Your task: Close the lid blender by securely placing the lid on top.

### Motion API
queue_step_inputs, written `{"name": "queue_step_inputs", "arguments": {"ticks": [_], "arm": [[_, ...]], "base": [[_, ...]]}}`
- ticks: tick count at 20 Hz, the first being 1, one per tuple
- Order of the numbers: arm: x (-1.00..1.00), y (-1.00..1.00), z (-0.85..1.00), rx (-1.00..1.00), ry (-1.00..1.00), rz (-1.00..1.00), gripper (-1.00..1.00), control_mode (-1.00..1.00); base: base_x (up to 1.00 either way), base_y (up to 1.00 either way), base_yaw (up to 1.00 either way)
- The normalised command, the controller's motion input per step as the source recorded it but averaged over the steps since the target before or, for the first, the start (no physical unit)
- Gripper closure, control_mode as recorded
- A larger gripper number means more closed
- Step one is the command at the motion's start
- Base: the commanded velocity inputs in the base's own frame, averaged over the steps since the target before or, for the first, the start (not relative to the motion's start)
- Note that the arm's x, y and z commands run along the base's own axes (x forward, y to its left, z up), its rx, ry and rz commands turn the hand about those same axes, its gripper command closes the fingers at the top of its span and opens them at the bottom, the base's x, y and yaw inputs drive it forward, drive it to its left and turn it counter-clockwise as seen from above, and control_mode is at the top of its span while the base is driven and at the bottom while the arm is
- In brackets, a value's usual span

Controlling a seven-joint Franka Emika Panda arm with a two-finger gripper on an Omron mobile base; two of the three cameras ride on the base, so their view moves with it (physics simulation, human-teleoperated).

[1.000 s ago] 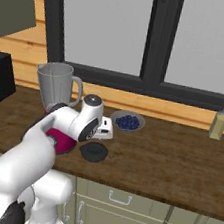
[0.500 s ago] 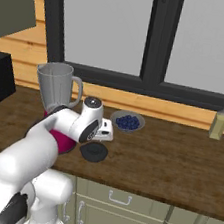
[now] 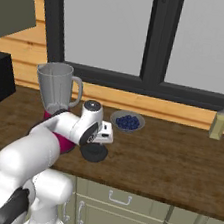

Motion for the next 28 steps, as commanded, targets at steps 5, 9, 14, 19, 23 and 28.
{"name": "queue_step_inputs", "arguments": {"ticks": [5, 9, 14, 19, 23, 28], "arm": [[0.04, 0.00, -0.09, 0.00, 0.00, 0.00, -1.00, -1.00], [0.12, 0.00, -0.09, 0.00, 0.00, 0.00, -1.00, -1.00], [0.19, 0.00, -0.12, 0.00, 0.01, 0.00, -1.00, -1.00], [0.15, 0.00, -0.11, 0.00, 0.00, 0.00, -1.00, -1.00], [0.15, -0.03, -0.12, 0.00, 0.01, 0.00, -1.00, -1.00], [0.04, -0.10, -0.05, 0.00, 0.00, 0.00, -1.00, -1.00]], "base": [[0.00, 0.00, 0.00], [0.00, 0.00, 0.00], [0.00, 0.00, 0.00], [0.00, 0.00, 0.00], [0.00, 0.00, 0.00], [0.00, 0.00, 0.00]]}}
